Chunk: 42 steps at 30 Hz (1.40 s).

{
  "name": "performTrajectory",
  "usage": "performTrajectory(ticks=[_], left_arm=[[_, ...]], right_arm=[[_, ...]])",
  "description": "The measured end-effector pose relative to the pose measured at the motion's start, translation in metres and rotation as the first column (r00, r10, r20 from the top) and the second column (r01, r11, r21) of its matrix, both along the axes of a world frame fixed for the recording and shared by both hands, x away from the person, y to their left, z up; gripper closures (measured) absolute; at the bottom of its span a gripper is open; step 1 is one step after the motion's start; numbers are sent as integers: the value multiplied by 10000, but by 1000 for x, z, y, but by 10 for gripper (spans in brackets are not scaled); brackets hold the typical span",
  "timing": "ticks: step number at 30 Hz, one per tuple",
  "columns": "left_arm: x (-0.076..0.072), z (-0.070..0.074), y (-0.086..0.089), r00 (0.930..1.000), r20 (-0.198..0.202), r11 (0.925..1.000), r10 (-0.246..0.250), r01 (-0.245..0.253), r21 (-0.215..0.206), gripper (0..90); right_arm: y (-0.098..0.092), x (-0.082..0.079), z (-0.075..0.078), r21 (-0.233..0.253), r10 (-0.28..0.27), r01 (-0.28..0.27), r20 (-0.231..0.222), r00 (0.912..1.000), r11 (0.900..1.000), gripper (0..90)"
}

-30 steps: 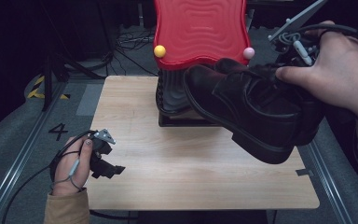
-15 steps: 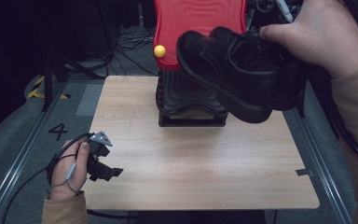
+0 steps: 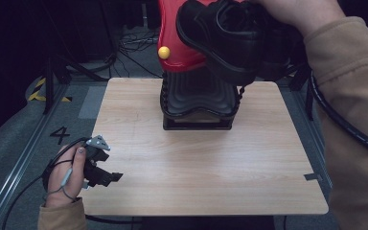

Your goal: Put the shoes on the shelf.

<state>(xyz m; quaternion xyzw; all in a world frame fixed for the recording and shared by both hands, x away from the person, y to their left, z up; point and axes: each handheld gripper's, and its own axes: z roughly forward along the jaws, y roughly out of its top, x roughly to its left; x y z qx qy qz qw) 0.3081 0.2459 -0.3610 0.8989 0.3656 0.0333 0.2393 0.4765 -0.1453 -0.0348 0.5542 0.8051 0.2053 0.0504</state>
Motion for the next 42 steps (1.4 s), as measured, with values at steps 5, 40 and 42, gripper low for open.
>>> performTrajectory(ticks=[5, 40, 42], left_arm=[[-1, 0, 1, 10000, -12, 10000, 85, -85, -52, 171], [3, -4, 1, 9999, -151, 10000, 3, -3, 6, 172], [2, -4, 1, 9999, -143, 10000, -20, 20, -9, 172]], right_arm=[[6, 17, 2, 68, -351, 350, 226, 9991, 9994, 818], [33, 84, -38, 512, -1632, 1560, 1998, 9662, 9864, 807], [34, 84, -41, 492, -1655, 1588, 1954, 9667, 9861, 804]])
